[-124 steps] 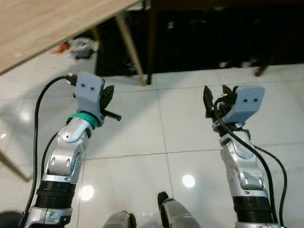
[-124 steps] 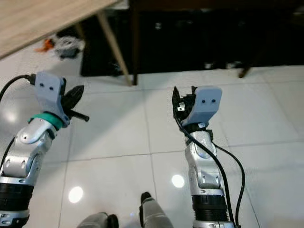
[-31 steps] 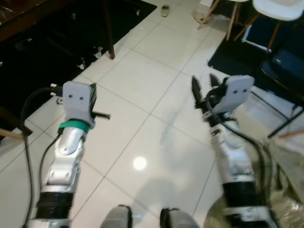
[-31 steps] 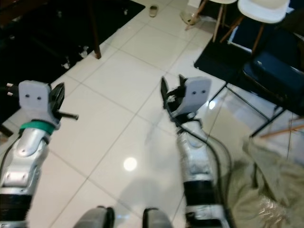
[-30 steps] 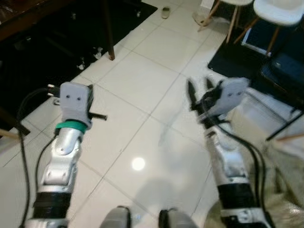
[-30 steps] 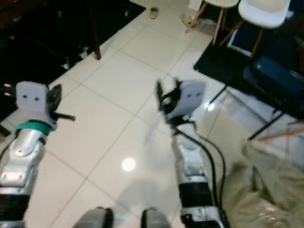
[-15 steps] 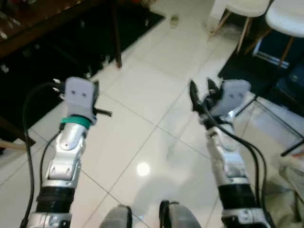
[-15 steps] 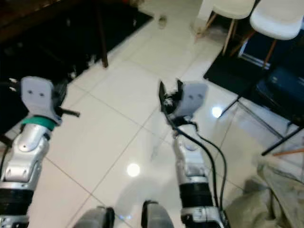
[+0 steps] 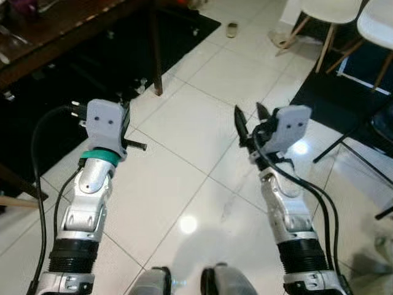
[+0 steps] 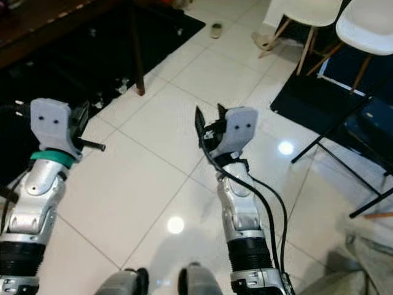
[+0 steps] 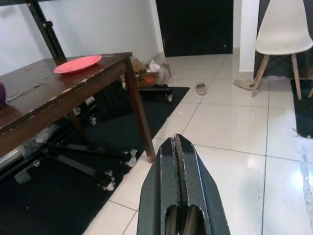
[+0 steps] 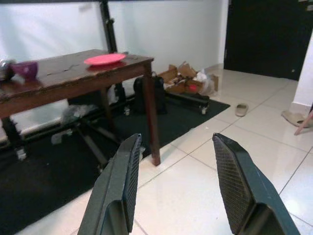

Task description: Setting the table

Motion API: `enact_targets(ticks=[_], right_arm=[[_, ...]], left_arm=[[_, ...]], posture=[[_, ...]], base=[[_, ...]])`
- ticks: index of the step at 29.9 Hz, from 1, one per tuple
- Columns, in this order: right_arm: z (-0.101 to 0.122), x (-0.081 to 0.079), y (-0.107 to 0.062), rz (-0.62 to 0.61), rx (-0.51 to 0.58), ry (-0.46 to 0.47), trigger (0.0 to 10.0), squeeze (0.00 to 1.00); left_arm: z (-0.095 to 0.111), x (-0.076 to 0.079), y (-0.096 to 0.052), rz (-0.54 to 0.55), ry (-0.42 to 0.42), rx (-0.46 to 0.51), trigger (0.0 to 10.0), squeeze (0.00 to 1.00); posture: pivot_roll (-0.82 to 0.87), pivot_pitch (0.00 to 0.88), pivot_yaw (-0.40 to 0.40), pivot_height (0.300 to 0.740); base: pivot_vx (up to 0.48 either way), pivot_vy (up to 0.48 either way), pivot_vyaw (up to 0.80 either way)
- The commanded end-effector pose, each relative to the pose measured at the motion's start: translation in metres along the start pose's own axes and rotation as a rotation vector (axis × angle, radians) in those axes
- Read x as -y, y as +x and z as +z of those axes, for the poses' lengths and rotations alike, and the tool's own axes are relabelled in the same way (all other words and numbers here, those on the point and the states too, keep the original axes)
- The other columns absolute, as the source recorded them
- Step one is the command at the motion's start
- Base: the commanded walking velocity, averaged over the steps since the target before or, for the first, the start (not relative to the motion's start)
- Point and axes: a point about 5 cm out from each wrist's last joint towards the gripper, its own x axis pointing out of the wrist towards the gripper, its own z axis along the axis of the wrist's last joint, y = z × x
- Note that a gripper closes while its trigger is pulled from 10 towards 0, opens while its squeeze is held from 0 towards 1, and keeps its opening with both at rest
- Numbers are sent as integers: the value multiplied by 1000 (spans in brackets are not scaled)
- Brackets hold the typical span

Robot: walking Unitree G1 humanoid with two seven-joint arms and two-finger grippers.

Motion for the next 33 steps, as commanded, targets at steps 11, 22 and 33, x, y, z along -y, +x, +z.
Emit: enact_targets(ticks=[11, 22, 33], right_arm=[[-3, 6, -4, -22, -15, -12, 10000, 0], [-4, 6, -4, -23, -15, -15, 10000, 0], [-5, 5, -4, -21, -15, -14, 10000, 0]], left_arm=[[-3, 5, 0, -20, -3, 0, 10000, 0], [-2, 6, 2, -34, -1, 7, 10000, 0], [-2, 6, 3, -40, 2, 10, 10000, 0]], posture=[[-24, 109, 59, 740], [-27, 101, 65, 740], [-27, 96, 68, 740]], base=[[480, 0, 0], [480, 0, 0], [480, 0, 0]])
